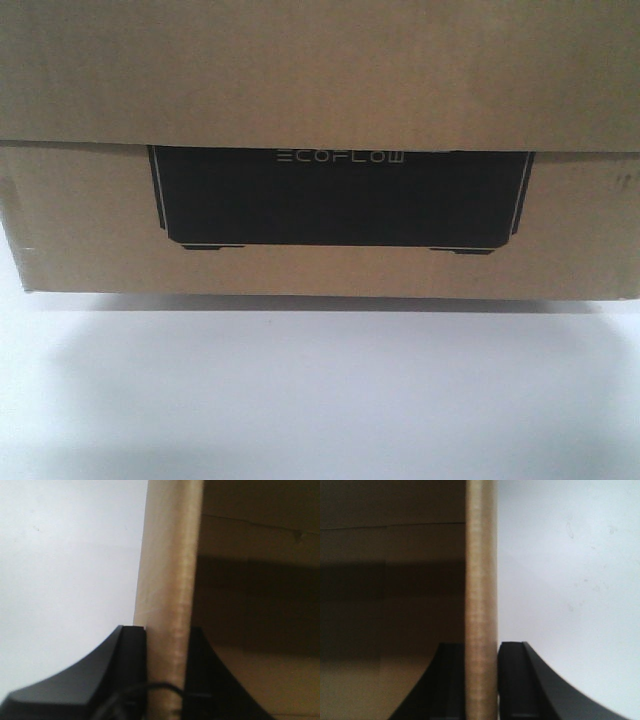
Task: Grab box from left shelf to table start
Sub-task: 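Lower the box with both grippers onto the white table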
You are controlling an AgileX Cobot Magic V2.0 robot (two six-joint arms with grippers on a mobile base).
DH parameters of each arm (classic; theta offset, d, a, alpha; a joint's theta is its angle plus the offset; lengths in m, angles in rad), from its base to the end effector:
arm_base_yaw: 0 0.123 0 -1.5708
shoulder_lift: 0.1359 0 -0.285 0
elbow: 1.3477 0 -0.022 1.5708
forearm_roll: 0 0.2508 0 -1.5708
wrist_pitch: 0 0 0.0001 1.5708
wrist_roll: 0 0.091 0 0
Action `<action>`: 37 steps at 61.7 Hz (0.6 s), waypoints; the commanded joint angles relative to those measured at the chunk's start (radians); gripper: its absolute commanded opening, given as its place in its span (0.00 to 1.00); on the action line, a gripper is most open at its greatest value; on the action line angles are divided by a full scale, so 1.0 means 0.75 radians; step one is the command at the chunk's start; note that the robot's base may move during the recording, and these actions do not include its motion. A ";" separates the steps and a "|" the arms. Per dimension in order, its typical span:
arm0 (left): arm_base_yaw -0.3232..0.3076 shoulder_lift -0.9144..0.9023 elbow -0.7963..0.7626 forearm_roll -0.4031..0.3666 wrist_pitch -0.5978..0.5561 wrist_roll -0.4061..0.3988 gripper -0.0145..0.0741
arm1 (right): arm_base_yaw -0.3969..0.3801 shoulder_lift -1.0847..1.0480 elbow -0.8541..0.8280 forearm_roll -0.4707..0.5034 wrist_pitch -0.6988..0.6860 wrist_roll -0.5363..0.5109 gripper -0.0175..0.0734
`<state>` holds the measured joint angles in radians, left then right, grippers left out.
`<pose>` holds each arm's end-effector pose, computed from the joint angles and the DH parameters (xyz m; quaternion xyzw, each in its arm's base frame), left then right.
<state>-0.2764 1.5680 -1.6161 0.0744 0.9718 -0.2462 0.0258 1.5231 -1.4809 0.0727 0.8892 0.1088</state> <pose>0.3327 -0.0886 0.3937 0.0226 0.9325 -0.0577 0.3559 0.3348 0.0138 0.3723 0.0501 0.9328 0.0583 0.3520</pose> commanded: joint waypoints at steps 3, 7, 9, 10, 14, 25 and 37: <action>0.004 -0.073 -0.064 -0.037 -0.141 -0.018 0.07 | -0.008 -0.060 -0.061 0.006 -0.181 -0.017 0.22; 0.004 -0.073 -0.064 -0.037 -0.141 -0.018 0.07 | -0.008 -0.060 -0.061 0.011 -0.179 -0.017 0.22; 0.004 -0.073 -0.064 -0.037 -0.141 -0.018 0.07 | -0.008 -0.055 -0.061 0.012 -0.179 -0.017 0.23; 0.004 -0.073 -0.064 -0.037 -0.141 -0.018 0.07 | -0.008 -0.055 -0.061 0.012 -0.179 -0.017 0.23; 0.004 -0.073 -0.064 -0.035 -0.133 -0.018 0.07 | -0.008 -0.045 -0.061 0.012 -0.184 -0.017 0.29; 0.004 -0.073 -0.064 -0.024 -0.092 -0.018 0.47 | -0.008 -0.035 -0.061 0.012 -0.194 -0.017 0.80; 0.004 -0.073 -0.064 0.068 -0.087 -0.018 0.81 | -0.008 -0.035 -0.061 0.011 -0.189 -0.017 0.85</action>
<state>-0.2764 1.5597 -1.6298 0.0944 0.9600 -0.2515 0.0258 1.5394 -1.4891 0.0820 0.8121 0.1071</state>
